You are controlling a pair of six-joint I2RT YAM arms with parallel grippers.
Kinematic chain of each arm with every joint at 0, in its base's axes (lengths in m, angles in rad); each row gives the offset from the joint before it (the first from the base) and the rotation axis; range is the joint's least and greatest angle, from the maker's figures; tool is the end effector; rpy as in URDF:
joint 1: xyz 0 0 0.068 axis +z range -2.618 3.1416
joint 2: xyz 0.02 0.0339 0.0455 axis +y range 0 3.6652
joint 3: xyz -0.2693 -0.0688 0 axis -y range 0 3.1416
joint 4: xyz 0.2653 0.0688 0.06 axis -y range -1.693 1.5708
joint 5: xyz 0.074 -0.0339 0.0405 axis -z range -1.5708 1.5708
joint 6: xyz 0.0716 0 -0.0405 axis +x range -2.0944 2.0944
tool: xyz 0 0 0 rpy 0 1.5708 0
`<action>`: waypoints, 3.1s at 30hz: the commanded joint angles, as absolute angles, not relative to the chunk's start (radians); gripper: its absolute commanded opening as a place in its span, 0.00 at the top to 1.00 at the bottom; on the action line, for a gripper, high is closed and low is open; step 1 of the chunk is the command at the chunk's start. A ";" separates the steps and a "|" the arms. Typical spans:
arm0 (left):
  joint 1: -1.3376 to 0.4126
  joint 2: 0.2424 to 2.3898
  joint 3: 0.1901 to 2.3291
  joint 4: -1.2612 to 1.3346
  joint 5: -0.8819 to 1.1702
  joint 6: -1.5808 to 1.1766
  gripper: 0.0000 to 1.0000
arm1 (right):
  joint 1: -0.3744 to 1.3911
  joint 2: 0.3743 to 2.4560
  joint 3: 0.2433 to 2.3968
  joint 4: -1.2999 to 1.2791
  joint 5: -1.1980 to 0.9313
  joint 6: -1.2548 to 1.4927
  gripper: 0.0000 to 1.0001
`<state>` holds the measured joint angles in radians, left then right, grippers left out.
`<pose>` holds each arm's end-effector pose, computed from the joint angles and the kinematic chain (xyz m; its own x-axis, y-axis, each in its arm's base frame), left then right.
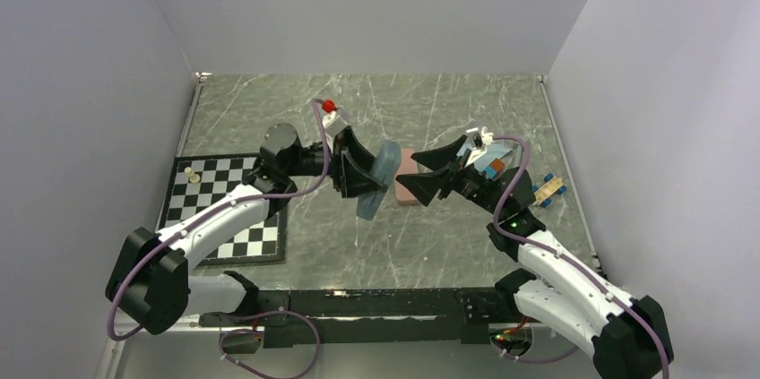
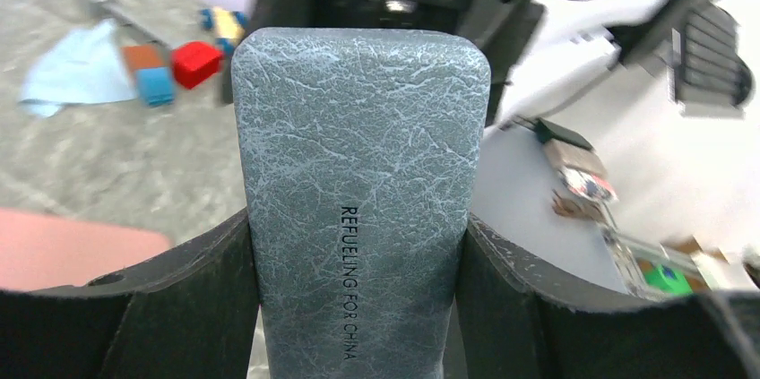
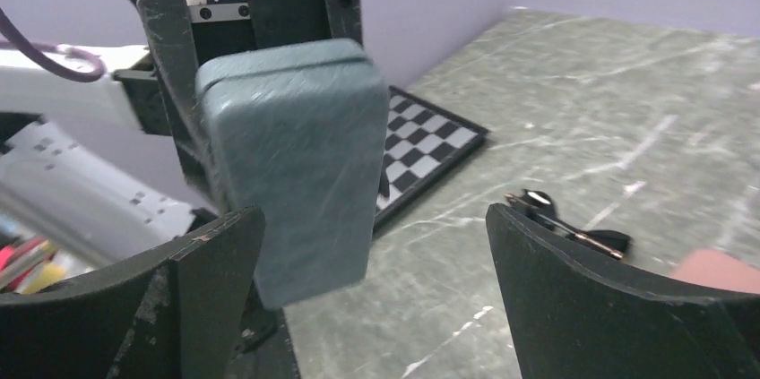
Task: Organize the sunglasses
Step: Open the sunglasses case at the center of the board.
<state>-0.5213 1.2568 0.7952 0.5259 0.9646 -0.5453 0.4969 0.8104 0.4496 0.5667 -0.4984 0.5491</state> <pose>0.2444 -0.2082 0.3126 -0.4684 -0.0718 -0.8806 0.8795 0.0566 -0.4725 0.1927 0.1434 0.2991 -0.2799 0.3697 -0.8860 -0.8018 0.4175 0.4275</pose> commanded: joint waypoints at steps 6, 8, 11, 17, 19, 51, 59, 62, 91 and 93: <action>-0.611 1.242 0.785 0.837 1.080 -0.660 1.00 | 0.636 0.863 0.459 0.897 -0.662 0.529 0.00; -0.617 1.256 0.789 0.850 1.084 -0.677 1.00 | 0.679 0.851 0.472 0.843 -0.618 0.481 0.00; -0.630 1.263 0.805 0.812 1.080 -0.652 1.00 | 0.715 0.854 0.513 0.753 -0.528 0.447 0.00; -0.645 1.256 0.814 0.750 1.051 -0.605 1.00 | 0.719 0.909 0.545 0.777 -0.545 0.513 0.00; -0.646 1.257 0.820 0.724 1.034 -0.593 1.00 | 0.721 0.923 0.545 0.810 -0.590 0.539 0.00; -0.640 1.290 0.842 0.609 0.959 -0.557 1.00 | 0.732 0.854 0.536 0.886 -0.713 0.663 0.00; -0.637 1.261 0.840 0.569 0.937 -0.524 1.00 | 0.733 0.851 0.608 0.631 -0.562 0.599 0.06; -0.636 1.257 0.831 0.568 0.928 -0.523 1.00 | 0.732 0.843 0.624 0.540 -0.500 0.576 0.10; -0.638 1.180 0.884 0.142 0.572 -0.329 1.00 | 0.734 0.839 0.744 0.164 -0.256 0.488 1.00; -0.661 1.167 0.900 0.080 0.501 -0.303 1.00 | 0.731 0.861 0.768 0.105 -0.207 0.492 1.00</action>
